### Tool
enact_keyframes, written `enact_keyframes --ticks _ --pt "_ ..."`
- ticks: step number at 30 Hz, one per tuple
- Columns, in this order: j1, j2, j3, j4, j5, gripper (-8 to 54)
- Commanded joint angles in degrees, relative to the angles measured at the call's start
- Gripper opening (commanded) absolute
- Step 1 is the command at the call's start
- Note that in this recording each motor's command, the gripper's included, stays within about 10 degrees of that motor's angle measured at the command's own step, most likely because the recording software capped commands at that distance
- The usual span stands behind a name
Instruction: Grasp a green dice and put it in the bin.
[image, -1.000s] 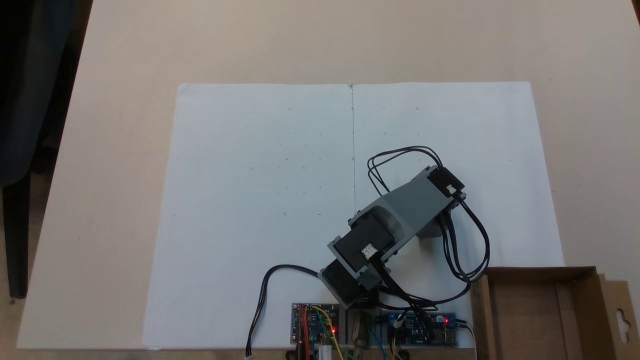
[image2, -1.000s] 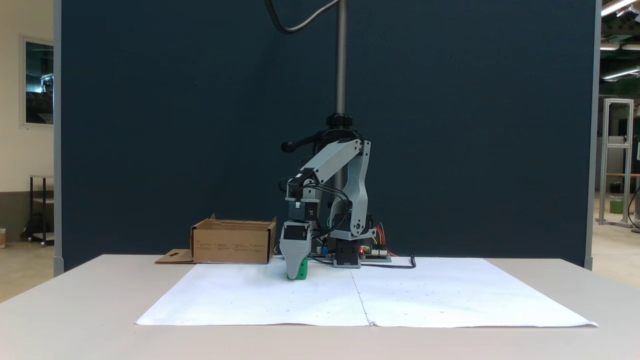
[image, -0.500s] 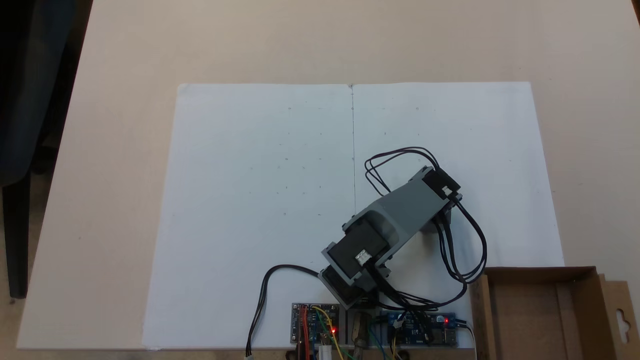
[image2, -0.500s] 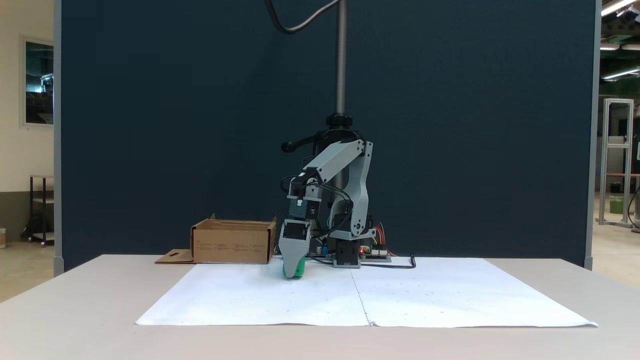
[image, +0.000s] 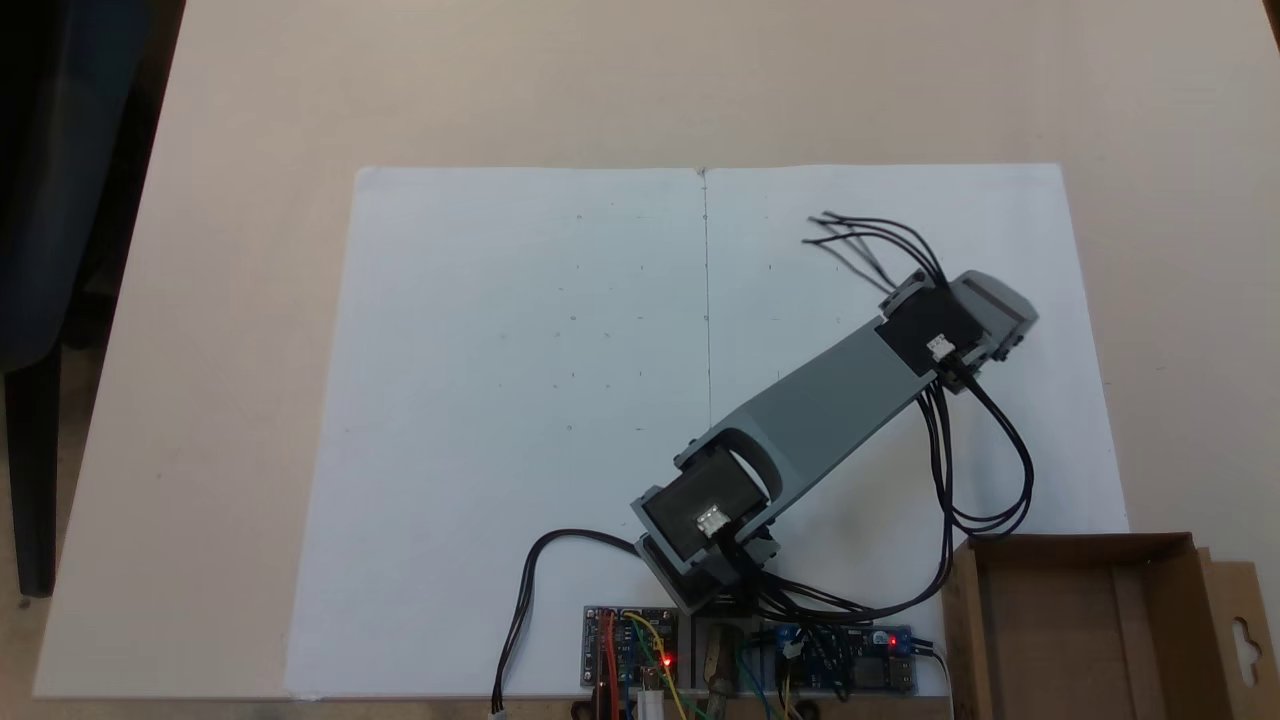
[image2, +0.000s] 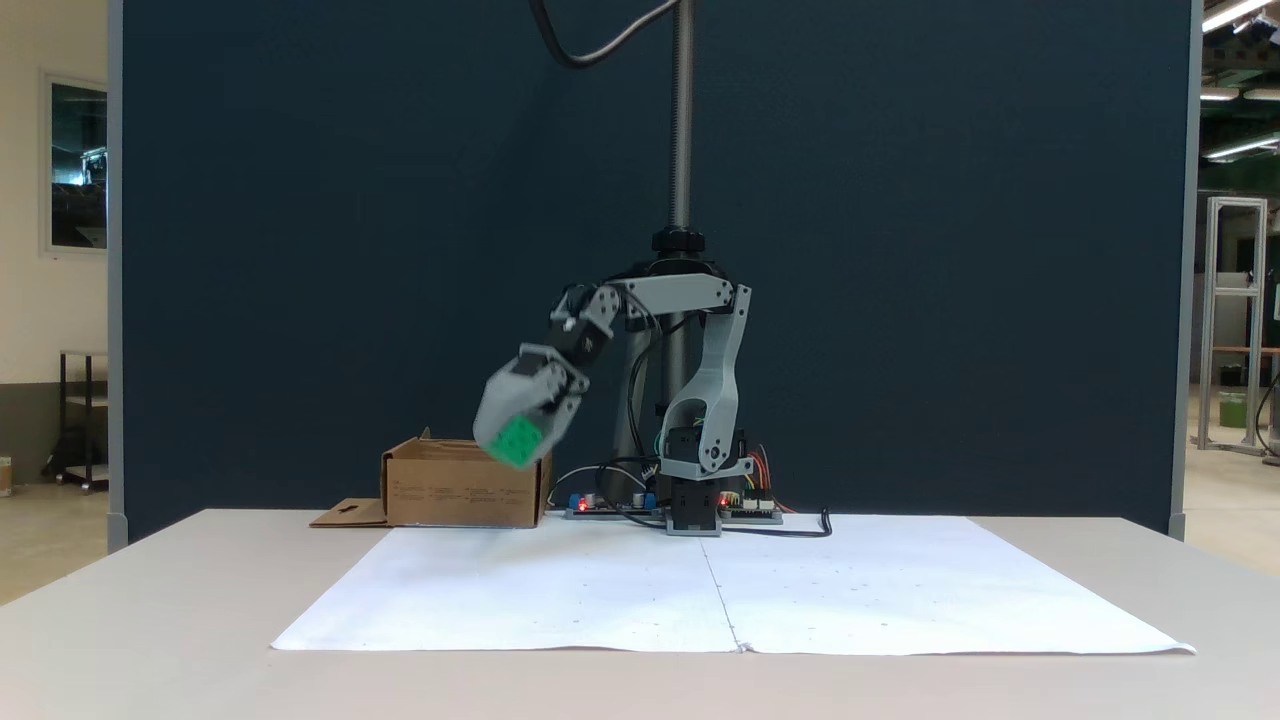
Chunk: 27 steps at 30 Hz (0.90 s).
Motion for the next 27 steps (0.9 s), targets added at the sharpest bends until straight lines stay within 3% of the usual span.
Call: enact_keyframes --ticks 1,17,27 --pt "4.1 0.4 -8.1 7.0 6.1 12.2" --pt "36.0 -9.4 -31.0 21.6 6.7 12.2" --pt "43.4 -13.1 -31.2 25.5 6.4 12.2"
